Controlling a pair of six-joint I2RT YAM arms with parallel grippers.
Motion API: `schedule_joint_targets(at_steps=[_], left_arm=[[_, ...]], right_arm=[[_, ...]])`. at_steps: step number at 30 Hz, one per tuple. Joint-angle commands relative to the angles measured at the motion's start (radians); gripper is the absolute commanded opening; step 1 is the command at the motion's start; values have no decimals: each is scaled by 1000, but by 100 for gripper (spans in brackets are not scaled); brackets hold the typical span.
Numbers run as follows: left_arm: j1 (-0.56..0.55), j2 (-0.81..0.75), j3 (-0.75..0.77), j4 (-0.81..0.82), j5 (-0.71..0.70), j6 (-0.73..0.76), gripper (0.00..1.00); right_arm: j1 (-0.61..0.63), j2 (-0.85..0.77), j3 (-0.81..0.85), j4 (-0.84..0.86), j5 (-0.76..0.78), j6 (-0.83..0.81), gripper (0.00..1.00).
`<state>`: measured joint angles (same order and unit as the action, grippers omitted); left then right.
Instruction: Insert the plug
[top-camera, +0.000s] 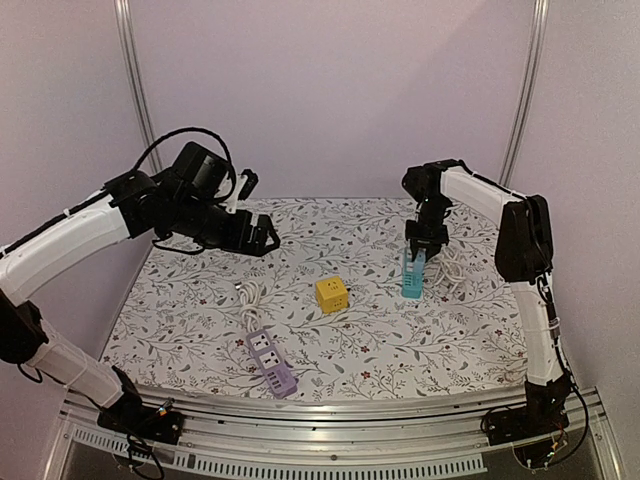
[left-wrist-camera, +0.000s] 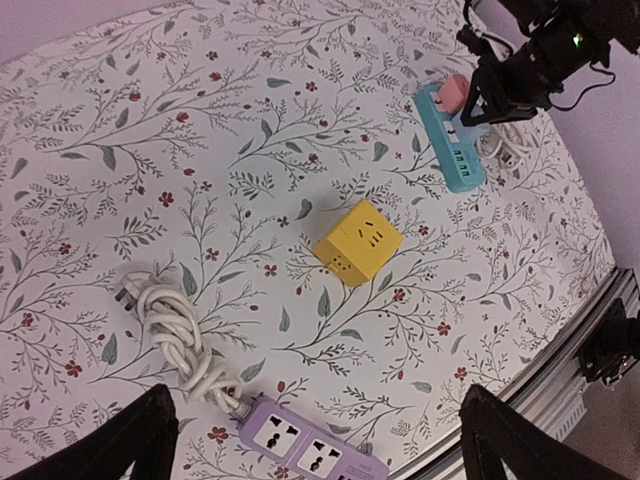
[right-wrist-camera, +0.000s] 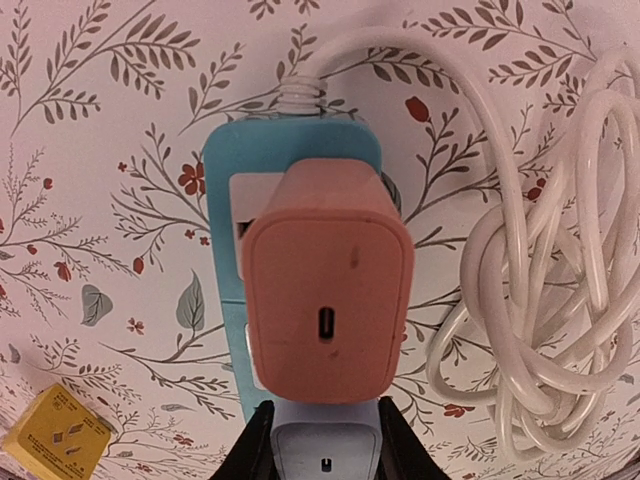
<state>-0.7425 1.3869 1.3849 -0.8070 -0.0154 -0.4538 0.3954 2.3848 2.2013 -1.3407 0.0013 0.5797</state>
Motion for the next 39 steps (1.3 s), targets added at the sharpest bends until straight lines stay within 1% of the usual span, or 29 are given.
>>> schedule_joint_targets(at_steps=[1,2,5,8,12,19,24,29,30,33,35,37,39], left_arm=[[-61,23,11,9,-68,105,99],[-69,22,6,24,-81,115,99],[-83,24,-5,71,-92,142,99],[-94,36,-6,100,-95,174,99],[-99,53,4,114,-87,213,99],[-101,83,19,138,-36,297,99],[-109,147,65,118,-15,396,99],[-121,252,120,89,-11,510,99],[-124,270,120,98,-19,530,99],[-130,326,95,175,-149,519,100],[-132,365,82,220,-197,525,100],[-137,393,63,280,-213,567,100],[-134,425,72,295,-181,596,99]], right_arm=[[-23,92,-24,102,108,-48,8],[-23,85,-23,106,100,-52,11],[-23,53,-23,116,91,-71,28],[-23,16,-16,117,80,-80,37],[-23,-35,-12,120,55,-86,44],[-23,-129,-10,107,23,-69,69],[-23,-213,-8,72,16,-41,78],[-21,-317,-32,39,10,-11,86],[-20,-337,-51,41,10,-11,87],[-10,-425,-130,57,-42,-16,88],[-3,-489,-202,71,-57,-10,89],[8,-550,-285,99,-76,9,89],[14,-634,-373,140,-107,24,90]])
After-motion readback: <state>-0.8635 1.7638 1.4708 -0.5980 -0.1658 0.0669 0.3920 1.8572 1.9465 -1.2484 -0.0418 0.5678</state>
